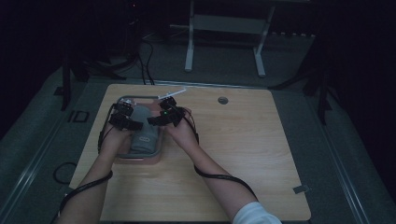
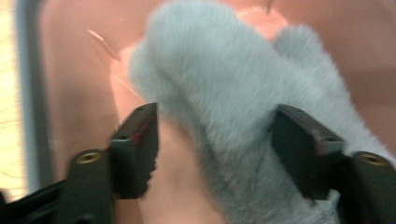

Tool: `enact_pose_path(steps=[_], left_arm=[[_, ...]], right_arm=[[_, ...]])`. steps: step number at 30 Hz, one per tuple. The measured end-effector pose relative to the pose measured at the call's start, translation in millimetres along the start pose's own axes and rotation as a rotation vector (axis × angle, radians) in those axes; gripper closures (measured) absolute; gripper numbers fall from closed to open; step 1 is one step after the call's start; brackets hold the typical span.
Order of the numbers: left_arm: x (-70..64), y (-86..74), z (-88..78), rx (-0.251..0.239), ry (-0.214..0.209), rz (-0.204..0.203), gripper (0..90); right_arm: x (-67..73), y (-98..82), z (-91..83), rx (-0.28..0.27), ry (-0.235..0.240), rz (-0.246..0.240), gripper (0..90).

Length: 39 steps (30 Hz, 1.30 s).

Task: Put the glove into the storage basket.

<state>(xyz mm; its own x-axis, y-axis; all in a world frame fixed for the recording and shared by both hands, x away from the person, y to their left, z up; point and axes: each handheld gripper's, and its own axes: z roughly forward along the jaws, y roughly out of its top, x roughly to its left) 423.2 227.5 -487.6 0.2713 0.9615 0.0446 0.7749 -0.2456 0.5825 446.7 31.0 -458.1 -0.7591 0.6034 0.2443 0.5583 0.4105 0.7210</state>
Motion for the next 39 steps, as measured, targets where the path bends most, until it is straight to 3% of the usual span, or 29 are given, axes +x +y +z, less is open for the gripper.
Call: enact_pose_path(steps=[2,4,7,10,11,14,17,22,29,39], left_arm=[[1.4,0.5,-3.3,-0.013,-0.002,-0.009,27.0],[3.0,-0.3,-9.4,-0.027,-0.027,-0.005,26.0],[2.6,-2.0,-17.8,-0.058,-0.036,0.006,18.6],[-1.8,-4.2,-28.8,-0.114,-0.069,0.009,18.6],[-6.6,-6.0,-36.0,-0.154,-0.091,0.015,18.6],[-12.6,-7.7,-41.0,-0.195,-0.098,0.033,16.7],[-22.3,-9.9,-45.2,-0.224,-0.098,0.080,16.0],[-40.6,-11.3,-56.6,-0.274,-0.159,0.099,15.3],[-75.2,-14.3,-67.0,-0.306,-0.259,0.156,15.3],[-118.8,-15.9,-68.6,-0.325,-0.345,0.241,15.3]], right_arm=[[-1.6,-0.5,-2.4,-0.004,0.007,-0.001,28.6],[-6.8,-3.1,-11.9,0.014,0.045,-0.024,20.6],[-11.7,-7.4,-24.2,0.010,0.065,-0.028,19.3],[-14.6,-12.8,-34.7,0.002,0.075,-0.047,19.2],[-15.3,-15.2,-38.3,0.002,0.071,-0.061,18.4],[-19.6,-22.6,-48.5,0.006,0.064,-0.094,17.7],[-22.8,-28.6,-56.9,0.010,0.062,-0.111,17.7],[-29.0,-40.7,-72.7,0.001,0.054,-0.129,17.7],[-38.2,-62.3,-94.4,-0.021,0.060,-0.157,17.8],[-54.8,-94.3,-124.3,-0.027,0.042,-0.168,17.8]])
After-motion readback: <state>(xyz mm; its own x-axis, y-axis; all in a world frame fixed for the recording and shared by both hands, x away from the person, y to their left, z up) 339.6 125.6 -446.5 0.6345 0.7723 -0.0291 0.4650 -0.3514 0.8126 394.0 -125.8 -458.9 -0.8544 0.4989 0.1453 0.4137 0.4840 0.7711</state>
